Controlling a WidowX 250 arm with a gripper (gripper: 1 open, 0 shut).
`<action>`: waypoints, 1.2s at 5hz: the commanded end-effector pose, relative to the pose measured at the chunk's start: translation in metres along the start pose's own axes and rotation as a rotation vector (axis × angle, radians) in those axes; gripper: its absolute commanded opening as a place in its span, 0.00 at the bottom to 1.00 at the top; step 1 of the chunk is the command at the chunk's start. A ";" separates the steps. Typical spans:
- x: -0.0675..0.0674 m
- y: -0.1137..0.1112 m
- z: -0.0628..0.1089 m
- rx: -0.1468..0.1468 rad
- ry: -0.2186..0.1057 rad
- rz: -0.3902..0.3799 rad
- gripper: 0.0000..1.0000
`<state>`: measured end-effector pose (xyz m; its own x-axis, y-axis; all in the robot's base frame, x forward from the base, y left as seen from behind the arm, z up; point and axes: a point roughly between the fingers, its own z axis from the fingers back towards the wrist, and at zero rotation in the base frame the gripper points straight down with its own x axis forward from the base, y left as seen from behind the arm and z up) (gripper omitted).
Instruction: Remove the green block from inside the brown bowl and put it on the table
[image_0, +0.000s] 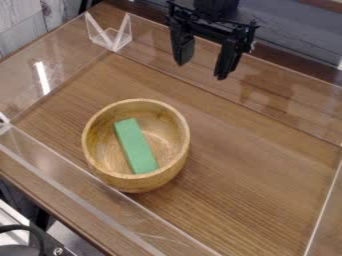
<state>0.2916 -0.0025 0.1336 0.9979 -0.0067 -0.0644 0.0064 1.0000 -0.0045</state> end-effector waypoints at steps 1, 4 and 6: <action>-0.010 0.014 -0.005 -0.019 0.003 0.146 1.00; -0.051 0.054 -0.028 -0.080 -0.029 0.739 1.00; -0.058 0.060 -0.053 -0.107 -0.045 0.904 1.00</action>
<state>0.2265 0.0549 0.0739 0.6239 0.7769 -0.0849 -0.7811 0.6235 -0.0342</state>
